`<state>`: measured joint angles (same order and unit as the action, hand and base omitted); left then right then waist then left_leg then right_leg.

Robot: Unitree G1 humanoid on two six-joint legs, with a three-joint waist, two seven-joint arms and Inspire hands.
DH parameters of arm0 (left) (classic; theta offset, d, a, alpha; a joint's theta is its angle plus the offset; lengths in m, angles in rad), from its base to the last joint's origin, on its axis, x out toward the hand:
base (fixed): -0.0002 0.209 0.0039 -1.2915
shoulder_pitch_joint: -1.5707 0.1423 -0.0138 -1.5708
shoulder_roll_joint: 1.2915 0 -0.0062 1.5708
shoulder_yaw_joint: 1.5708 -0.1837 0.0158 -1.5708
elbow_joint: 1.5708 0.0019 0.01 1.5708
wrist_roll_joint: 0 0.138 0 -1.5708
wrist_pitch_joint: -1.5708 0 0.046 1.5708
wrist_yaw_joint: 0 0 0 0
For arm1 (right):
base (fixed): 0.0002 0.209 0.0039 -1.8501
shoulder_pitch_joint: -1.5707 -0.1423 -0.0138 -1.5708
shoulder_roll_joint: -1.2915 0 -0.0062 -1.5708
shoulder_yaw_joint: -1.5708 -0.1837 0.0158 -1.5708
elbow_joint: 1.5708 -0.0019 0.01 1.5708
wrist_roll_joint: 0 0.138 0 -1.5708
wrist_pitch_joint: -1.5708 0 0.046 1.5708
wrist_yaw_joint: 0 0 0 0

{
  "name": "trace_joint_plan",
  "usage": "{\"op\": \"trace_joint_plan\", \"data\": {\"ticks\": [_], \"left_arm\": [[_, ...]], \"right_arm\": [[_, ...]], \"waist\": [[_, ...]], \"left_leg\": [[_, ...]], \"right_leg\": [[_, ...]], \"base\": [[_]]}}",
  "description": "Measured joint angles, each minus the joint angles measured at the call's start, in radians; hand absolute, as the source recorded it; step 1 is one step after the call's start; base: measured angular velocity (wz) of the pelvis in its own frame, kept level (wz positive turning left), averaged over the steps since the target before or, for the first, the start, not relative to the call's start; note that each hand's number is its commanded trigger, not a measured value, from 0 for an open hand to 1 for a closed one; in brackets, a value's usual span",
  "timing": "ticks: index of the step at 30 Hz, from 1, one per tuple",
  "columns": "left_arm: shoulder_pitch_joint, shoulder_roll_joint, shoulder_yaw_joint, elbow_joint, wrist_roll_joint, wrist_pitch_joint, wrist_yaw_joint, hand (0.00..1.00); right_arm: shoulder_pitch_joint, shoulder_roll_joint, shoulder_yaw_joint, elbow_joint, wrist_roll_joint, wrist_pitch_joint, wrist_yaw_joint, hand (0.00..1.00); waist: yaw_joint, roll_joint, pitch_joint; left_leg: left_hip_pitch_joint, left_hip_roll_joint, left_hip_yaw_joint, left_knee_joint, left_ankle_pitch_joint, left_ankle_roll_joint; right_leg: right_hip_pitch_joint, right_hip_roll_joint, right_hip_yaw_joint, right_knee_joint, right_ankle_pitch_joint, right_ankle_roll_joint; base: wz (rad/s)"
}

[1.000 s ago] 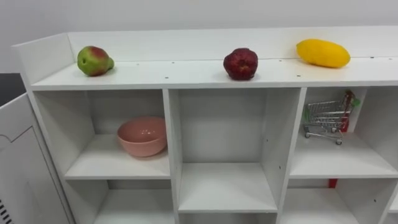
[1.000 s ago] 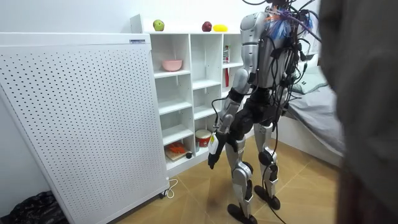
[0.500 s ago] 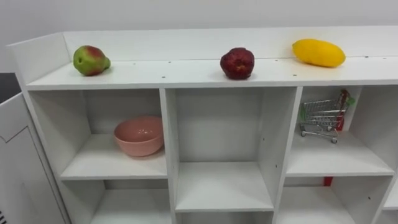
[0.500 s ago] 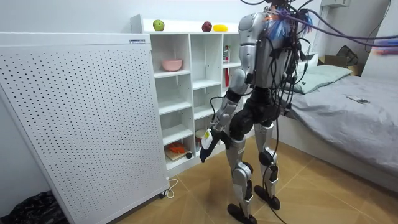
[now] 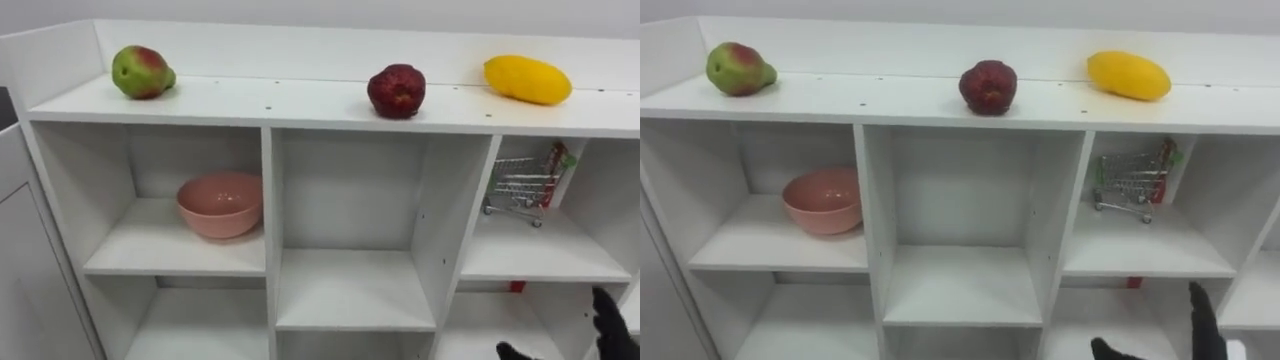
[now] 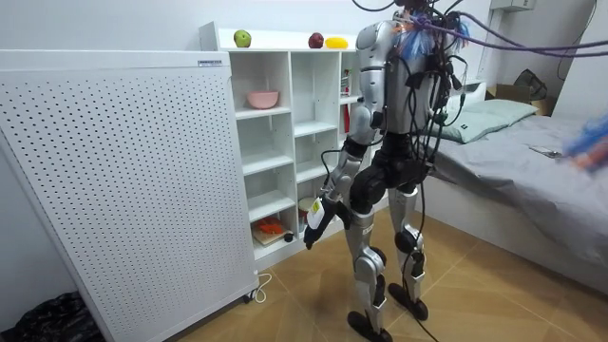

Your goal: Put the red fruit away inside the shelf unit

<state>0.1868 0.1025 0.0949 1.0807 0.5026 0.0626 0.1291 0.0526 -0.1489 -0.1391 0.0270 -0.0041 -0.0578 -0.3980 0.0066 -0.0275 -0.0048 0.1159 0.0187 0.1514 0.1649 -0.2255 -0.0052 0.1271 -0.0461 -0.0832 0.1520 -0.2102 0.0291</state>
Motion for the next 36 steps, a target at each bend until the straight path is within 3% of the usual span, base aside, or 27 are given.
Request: {"op": "trace_joint_plan", "data": {"ticks": [2, 7, 9, 12, 19, 25, 30, 36], "left_arm": [[0.008, 0.0, -0.002, 0.004, -0.002, -0.016, 0.004, 0.0], [0.011, 0.003, -0.002, 0.013, -0.02, -0.037, 0.019, 0.0], [0.011, 0.009, -0.005, 0.014, -0.022, -0.045, 0.02, 0.0], [0.014, 0.021, -0.04, 0.019, -0.02, -0.048, 0.018, 0.0], [-0.004, 0.023, -0.039, 0.02, -0.008, -0.049, 0.01, 0.0], [0.001, 0.025, -0.039, 0.015, 0.013, -0.046, -0.032, 0.0], [-0.002, 0.033, -0.04, -0.007, 0.017, -0.04, -0.026, 0.0], [-0.013, 0.039, -0.041, -0.007, 0.017, -0.035, -0.025, 0.0]], "right_arm": [[-0.019, -0.001, 0.0, -0.074, -0.006, -0.01, -0.013, 0.0], [-0.08, -0.011, 0.002, -0.18, -0.016, -0.038, -0.046, 0.0], [-0.114, -0.012, 0.004, -0.206, -0.039, -0.066, -0.048, 0.0], [-0.148, -0.012, 0.012, -0.206, -0.044, -0.085, -0.047, 0.0], [-0.208, -0.033, 0.039, -0.206, -0.073, -0.098, -0.035, 0.0], [-0.316, -0.054, 0.039, -0.201, -0.074, -0.098, -0.035, 0.0], [-0.355, -0.055, 0.04, -0.2, -0.073, -0.096, -0.035, 0.0], [-0.427, -0.092, 0.04, -0.095, -0.007, -0.094, -0.033, 0.0]], "waist": [[-0.001, 0.005, -0.0019], [0.002, -0.004, 0.0069], [0.003, -0.011, 0.013], [0.007, -0.016, 0.0126], [0.027, -0.016, 0.0082], [0.036, -0.017, 0.0076], [0.059, -0.037, 0.0068], [0.079, -0.053, 0.0163]], "left_leg": [[0.001, 0.002, 0.001, 0.0, 0.0, 0.0], [0.008, 0.005, 0.001, 0.0, 0.0, 0.0], [0.012, 0.005, 0.001, 0.002, 0.0, 0.0], [0.015, 0.004, 0.0, 0.004, 0.0, 0.0], [-0.017, 0.006, -0.008, 0.021, 0.0, 0.0], [-0.02, 0.006, -0.019, 0.022, 0.001, -0.001], [-0.019, 0.005, -0.057, 0.022, 0.001, -0.001], [-0.023, 0.003, -0.073, 0.024, 0.001, -0.001]], "right_leg": [[0.001, 0.002, -0.002, 0.0, 0.0, 0.0], [0.007, 0.004, -0.003, 0.001, 0.002, -0.003], [0.012, 0.004, -0.003, 0.001, 0.002, -0.003], [0.016, 0.004, -0.005, 0.001, 0.003, -0.004], [-0.008, 0.004, -0.014, 0.012, 0.006, -0.007], [-0.008, 0.004, -0.034, 0.016, 0.006, -0.007], [0.002, 0.004, -0.062, 0.015, 0.006, -0.007], [0.007, 0.002, -0.086, 0.016, 0.006, -0.007]], "base": [[-0.02], [0.0], [0.0], [0.0], [0.01], [0.02], [0.12], [0.09]]}}
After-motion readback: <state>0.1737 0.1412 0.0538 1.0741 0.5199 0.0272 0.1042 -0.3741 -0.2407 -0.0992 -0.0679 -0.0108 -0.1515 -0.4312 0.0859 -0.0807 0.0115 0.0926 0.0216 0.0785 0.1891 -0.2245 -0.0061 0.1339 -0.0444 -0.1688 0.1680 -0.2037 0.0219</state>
